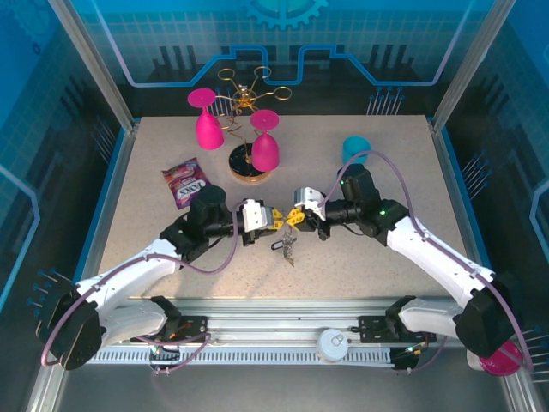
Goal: Put the keys on the keyring
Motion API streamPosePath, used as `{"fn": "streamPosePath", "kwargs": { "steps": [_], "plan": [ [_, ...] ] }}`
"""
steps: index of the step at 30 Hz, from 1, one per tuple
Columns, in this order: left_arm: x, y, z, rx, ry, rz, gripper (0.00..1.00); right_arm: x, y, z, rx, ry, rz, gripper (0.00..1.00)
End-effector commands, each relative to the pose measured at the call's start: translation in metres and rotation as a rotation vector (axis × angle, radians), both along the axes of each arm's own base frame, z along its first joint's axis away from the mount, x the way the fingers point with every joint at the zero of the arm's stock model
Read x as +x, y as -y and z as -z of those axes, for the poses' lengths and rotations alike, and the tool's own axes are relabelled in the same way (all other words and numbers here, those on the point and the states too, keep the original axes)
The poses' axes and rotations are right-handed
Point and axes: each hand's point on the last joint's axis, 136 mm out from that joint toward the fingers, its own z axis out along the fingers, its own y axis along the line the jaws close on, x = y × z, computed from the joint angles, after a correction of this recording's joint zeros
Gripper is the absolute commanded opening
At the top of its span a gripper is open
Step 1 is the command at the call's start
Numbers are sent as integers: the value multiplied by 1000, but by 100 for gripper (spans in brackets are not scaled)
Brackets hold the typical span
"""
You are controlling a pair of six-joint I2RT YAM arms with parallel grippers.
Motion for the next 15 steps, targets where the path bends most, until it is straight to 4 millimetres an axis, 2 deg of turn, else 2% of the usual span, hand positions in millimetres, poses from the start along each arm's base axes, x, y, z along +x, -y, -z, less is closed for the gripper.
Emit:
{"fn": "streamPosePath", "kwargs": {
  "steps": [1,4,8,10,14,15],
  "plan": [
    [-2,1,-3,38,15,11,15,-7,0,6,-93,8,-26,0],
    [-2,3,-6,38,19,16,15,-7,-4,11,-153,22,-35,0],
    [-2,3,-5,52,16,22,9,-7,-7,17,-228,46,-46,0],
    [-3,3,-3,63,12,28,1,-9,-9,14,-223,52,-57,0],
    [-3,3,-3,68,21,29,0,-9,-12,4,-180,61,-50,1],
    [-3,3,-4,64,28,27,0,-7,-10,1,-150,58,-29,10]
  ]
}}
